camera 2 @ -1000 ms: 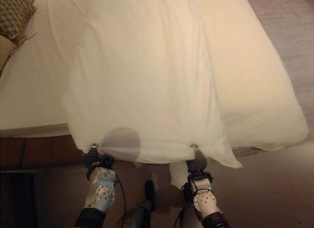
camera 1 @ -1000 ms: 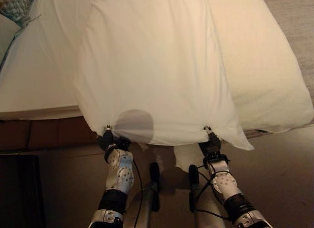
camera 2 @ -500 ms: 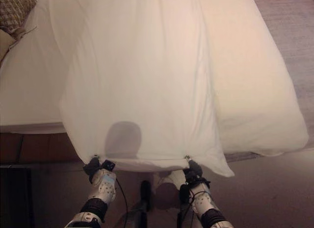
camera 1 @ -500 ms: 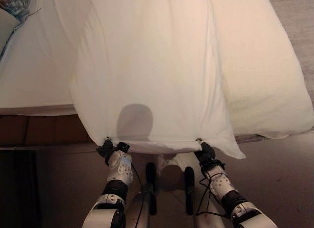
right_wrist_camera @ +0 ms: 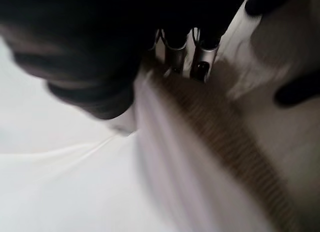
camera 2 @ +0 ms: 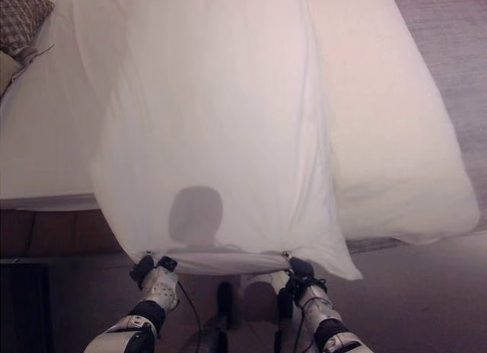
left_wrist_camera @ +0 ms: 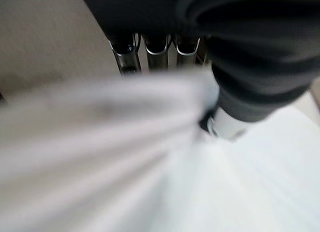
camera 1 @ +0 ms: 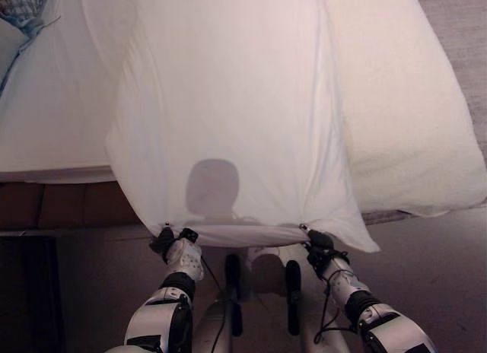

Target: Make the bed

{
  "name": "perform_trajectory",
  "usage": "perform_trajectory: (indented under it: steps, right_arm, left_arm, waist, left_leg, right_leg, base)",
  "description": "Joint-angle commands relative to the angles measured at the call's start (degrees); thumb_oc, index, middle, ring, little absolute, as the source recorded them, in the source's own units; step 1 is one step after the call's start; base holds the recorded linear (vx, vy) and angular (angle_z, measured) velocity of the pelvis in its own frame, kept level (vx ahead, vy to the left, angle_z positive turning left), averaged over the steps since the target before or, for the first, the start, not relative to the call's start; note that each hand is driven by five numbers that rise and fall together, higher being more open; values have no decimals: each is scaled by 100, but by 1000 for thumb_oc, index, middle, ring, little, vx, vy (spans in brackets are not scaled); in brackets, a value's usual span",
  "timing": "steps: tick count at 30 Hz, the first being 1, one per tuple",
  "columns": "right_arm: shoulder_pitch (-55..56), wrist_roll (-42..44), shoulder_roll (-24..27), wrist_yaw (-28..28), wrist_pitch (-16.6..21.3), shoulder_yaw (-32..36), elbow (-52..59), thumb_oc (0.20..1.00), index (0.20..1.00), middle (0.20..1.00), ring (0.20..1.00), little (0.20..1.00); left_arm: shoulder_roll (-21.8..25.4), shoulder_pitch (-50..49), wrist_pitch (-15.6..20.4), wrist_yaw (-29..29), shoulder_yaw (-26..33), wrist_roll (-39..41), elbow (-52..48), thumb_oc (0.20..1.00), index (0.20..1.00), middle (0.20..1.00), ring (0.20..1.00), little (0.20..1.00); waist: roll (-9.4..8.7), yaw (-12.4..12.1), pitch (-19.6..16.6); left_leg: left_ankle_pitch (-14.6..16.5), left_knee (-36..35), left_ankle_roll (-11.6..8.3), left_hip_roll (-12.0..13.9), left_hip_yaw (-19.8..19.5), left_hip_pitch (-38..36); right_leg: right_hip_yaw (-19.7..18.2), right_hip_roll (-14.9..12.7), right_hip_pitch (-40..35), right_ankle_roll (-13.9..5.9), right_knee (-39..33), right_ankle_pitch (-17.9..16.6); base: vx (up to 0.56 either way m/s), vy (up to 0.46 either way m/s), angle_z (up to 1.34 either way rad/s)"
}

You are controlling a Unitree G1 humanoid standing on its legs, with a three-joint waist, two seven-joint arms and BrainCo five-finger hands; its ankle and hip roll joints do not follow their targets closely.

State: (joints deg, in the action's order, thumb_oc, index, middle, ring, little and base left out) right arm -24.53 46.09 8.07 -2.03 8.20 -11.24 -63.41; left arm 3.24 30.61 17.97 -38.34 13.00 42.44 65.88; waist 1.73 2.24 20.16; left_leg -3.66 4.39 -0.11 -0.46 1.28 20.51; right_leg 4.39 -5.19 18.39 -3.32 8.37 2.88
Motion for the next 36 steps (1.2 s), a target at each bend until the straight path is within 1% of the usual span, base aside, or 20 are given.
perform_trajectory:
  steps: [1, 6, 9, 14, 17, 19, 20, 21, 22, 23, 24, 25, 26, 27, 28, 29, 30, 31, 32, 36]
  right_arm:
    - [1127, -468, 450, 358, -307, 81, -784, 1000, 1000, 1000, 1000, 1000]
    - [1281, -783, 452, 243, -414, 75, -912, 1000, 1000, 1000, 1000, 1000]
    - [1377, -860, 471, 156, -408, 97, -919, 1000, 1000, 1000, 1000, 1000]
    - [1457, -345, 483, -50, -389, 234, -729, 1000, 1000, 1000, 1000, 1000]
    - [1514, -176, 484, -209, -377, 222, -538, 1000, 1000, 1000, 1000, 1000]
    - [1574, -152, 512, -322, -337, 65, -102, 1000, 1000, 1000, 1000, 1000]
    - [1583, -151, 515, -320, -338, 65, -96, 1000, 1000, 1000, 1000, 1000]
    - [1601, -57, 595, -454, -330, -26, 406, 1000, 1000, 1000, 1000, 1000]
    - [1603, -57, 595, -453, -331, -26, 407, 1000, 1000, 1000, 1000, 1000]
    - [1691, 117, 647, -612, -281, -126, 1008, 1000, 1000, 1000, 1000, 1000]
    - [1692, 117, 646, -612, -281, -127, 1008, 1000, 1000, 1000, 1000, 1000]
    - [1754, 21, 771, -787, -251, -307, 1694, 1000, 1000, 1000, 1000, 1000]
    - [1758, 21, 771, -785, -252, -308, 1697, 1000, 1000, 1000, 1000, 1000]
    - [1768, 48, 812, -847, -212, -332, 1854, 1000, 1000, 1000, 1000, 1000]
    - [1772, -15, 974, -1112, -184, -534, 2405, 1000, 1000, 1000, 1000, 1000]
    - [1772, -15, 973, -1111, -185, -534, 2405, 1000, 1000, 1000, 1000, 1000]
    - [1703, 13, 1118, -1298, -178, -680, 2679, 1000, 1000, 1000, 1000, 1000]
    - [1704, 14, 1118, -1298, -178, -680, 2679, 1000, 1000, 1000, 1000, 1000]
    - [1457, -25, 1261, -1494, -215, -869, 2807, 1000, 1000, 1000, 1000, 1000]
    - [798, 60, 1392, -1833, -278, -1256, 2787, 1000, 1000, 1000, 1000, 1000]
  left_arm:
    - [1050, -1547, -63, -470, 1032, 602, 1014, 1000, 1000, 1000, 1000, 1000]
    - [969, -1842, -364, -135, 943, 435, 1207, 1000, 1000, 1000, 1000, 1000]
    - [828, -2048, -507, 54, 685, 101, 1129, 1000, 1000, 1000, 1000, 1000]
    - [635, -2248, -600, 353, 465, 93, 1079, 1000, 1000, 1000, 1000, 1000]
    - [486, -2314, -534, 472, 206, -20, 785, 1000, 1000, 1000, 1000, 1000]
    - [279, -2497, -493, 596, -560, -556, -186, 1000, 1000, 1000, 1000, 1000]
    - [273, -2508, -498, 588, -565, -560, -198, 1000, 1000, 1000, 1000, 1000]
    - [297, -2788, -558, 898, -1129, -825, -1261, 1000, 1000, 1000, 1000, 1000]
    - [297, -2791, -559, 897, -1129, -826, -1264, 1000, 1000, 1000, 1000, 1000]
    - [600, -3028, -699, 1218, -1756, -1626, -2547, 1000, 1000, 1000, 1000, 1000]
    - [600, -3030, -701, 1218, -1756, -1626, -2549, 1000, 1000, 1000, 1000, 1000]
    - [885, -3128, -835, 1898, -2003, -1819, -3143, 1000, 1000, 1000, 1000, 1000]
    - [886, -3130, -835, 1900, -2003, -1819, -3144, 1000, 1000, 1000, 1000, 1000]
    - [1019, -3113, -791, 2188, -2095, -1970, -3238, 1000, 1000, 1000, 1000, 1000]
    - [1408, -3029, -594, 2912, -2473, -2575, -3574, 1000, 1000, 1000, 1000, 1000]
    - [1408, -3029, -594, 2912, -2473, -2575, -3573, 1000, 1000, 1000, 1000, 1000]
    - [1525, -2969, -476, 3455, -2647, -2349, -3703, 1000, 1000, 1000, 1000, 1000]
    - [1525, -2969, -476, 3456, -2647, -2349, -3702, 1000, 1000, 1000, 1000, 1000]
    - [1642, -2823, -460, 4139, -2877, -1852, -3878, 1000, 1000, 1000, 1000, 1000]
    - [1897, -2222, -346, 4809, -3353, -1686, -4087, 1000, 1000, 1000, 1000, 1000]
  waist:
    - [-256, -168, -98]
    - [-272, -193, -237]
    - [-256, -205, -295]
    - [-192, -206, -362]
    - [-172, -211, -378]
    - [-142, -196, -373]
    - [-138, -196, -377]
    - [-108, -189, -323]
    - [-107, -188, -338]
    - [-96, -186, -294]
    - [-96, -184, -310]
    - [-97, -179, -289]
    - [-97, -178, -291]
    - [-101, -173, -281]
    - [-128, -176, -262]
    - [-128, -174, -275]
    - [-143, -172, -277]
    - [-144, -173, -277]
    - [-134, -179, -272]
    - [-120, -203, -168]
  left_leg:
    - [164, 115, -187, -24, 117, 219]
    - [135, -14, -190, -13, 103, 91]
    - [124, -64, -186, -25, 76, 19]
    - [72, -199, -205, -28, 45, -85]
    - [60, -213, -206, -24, 7, -123]
    - [44, -212, -213, -22, -34, -120]
    - [46, -211, -213, -22, -36, -121]
    - [38, -184, -214, -27, -80, -105]
    - [31, -186, -214, -28, -81, -88]
    - [18, -194, -226, -32, -119, -92]
    - [11, -195, -226, -33, -120, -73]
    - [-11, -206, -239, -27, -149, -59]
    - [-10, -205, -239, -28, -150, -59]
    - [-17, -213, -244, -31, -167, -58]
    - [-3, -213, -252, -30, -176, -64]
    - [-8, -213, -251, -31, -177, -48]
    - [-1, -212, -249, -34, -190, -21]
    - [0, -211, -249, -34, -190, -21]
    - [3, -185, -242, -39, -196, 36]
    - [34, -27, -231, -53, -165, 214]
  right_leg:
    - [2, -174, 444, -412, -116, -545]
    - [18, -188, 299, -416, -264, -574]
    - [21, -202, 223, -413, -311, -595]
    - [45, -206, 135, -424, -404, -615]
    - [69, -205, 89, -416, -409, -599]
    - [101, -196, 77, -408, -407, -588]
    - [104, -195, 75, -407, -407, -587]
    - [128, -191, 54, -406, -408, -582]
    - [129, -192, 70, -406, -412, -589]
    - [168, -185, 50, -407, -423, -585]
    - [169, -186, 67, -407, -425, -591]
    - [203, -171, 66, -408, -418, -574]
    - [204, -172, 66, -408, -417, -573]
    - [211, -169, 69, -406, -409, -568]
    - [198, -153, 68, -408, -388, -541]
    - [199, -153, 83, -408, -391, -546]
    - [190, -143, 118, -398, -373, -532]
    - [189, -143, 118, -398, -371, -531]
    - [188, -146, 203, -388, -335, -523]
    - [132, -131, 454, -350, -129, -459]
  base:
    - [51, -2, 7]
    - [51, -11, 6]
    - [34, -12, 3]
    - [22, -11, -1]
    - [19, -38, 9]
    - [6, -38, 8]
    - [-9, -42, 6]
    - [-8, -18, 6]
    - [-12, -48, 6]
    - [-5, -29, 3]
    - [-9, -52, 4]
    - [-5, -22, 4]
    - [-7, -27, 5]
    - [0, 0, 0]
    - [0, 0, 0]
    - [0, 0, 0]
    - [-7, -8, 4]
    - [-23, -8, 4]
    - [-34, -1, 3]
    - [-55, 0, 0]
